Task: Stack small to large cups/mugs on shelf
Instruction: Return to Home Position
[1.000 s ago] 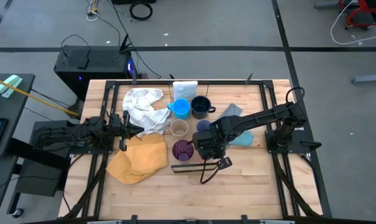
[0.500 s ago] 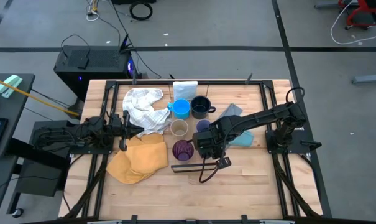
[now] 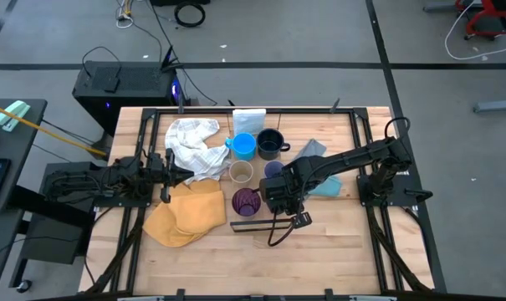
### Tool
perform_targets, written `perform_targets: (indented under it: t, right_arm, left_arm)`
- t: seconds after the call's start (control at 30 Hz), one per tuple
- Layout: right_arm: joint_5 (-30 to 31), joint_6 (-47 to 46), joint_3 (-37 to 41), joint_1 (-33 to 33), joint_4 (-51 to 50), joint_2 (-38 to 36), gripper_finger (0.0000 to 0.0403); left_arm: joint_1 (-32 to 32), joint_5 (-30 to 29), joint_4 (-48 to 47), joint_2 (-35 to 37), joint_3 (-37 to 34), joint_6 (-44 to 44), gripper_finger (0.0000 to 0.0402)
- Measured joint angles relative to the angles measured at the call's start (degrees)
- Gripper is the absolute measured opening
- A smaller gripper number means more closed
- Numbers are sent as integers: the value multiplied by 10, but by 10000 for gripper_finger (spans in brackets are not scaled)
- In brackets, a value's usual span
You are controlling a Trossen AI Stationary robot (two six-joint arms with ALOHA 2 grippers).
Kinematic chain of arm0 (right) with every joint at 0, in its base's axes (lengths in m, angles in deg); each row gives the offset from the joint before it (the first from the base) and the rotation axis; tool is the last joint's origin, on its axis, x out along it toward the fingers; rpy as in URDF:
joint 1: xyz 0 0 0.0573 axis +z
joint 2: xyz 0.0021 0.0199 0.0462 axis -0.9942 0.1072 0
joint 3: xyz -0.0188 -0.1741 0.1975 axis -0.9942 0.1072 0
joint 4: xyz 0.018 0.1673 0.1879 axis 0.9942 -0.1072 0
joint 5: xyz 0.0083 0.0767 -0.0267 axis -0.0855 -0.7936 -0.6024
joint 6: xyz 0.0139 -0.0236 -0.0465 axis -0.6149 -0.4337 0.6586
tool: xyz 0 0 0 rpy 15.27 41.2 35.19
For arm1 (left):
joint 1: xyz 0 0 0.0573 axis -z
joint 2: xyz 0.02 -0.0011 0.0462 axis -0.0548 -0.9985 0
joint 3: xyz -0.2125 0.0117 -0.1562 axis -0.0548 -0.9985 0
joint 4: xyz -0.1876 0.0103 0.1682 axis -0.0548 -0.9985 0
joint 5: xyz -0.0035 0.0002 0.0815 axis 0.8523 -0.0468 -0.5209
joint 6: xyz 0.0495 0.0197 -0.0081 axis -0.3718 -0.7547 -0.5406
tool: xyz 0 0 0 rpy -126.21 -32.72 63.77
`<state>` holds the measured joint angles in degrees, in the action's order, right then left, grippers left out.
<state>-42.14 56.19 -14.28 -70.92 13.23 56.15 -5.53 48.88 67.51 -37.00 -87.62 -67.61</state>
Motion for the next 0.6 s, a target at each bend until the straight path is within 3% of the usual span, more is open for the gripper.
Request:
perform_targets:
  t: [0.37, 0.6]
  right_arm:
    - [-1, 11, 0, 0, 0, 0, 113]
    - [-5, 10, 0, -1, 0, 0, 139]
  left_arm:
    - [0, 0, 0, 0, 0, 0, 25]
    - [0, 0, 0, 0, 0, 0, 27]
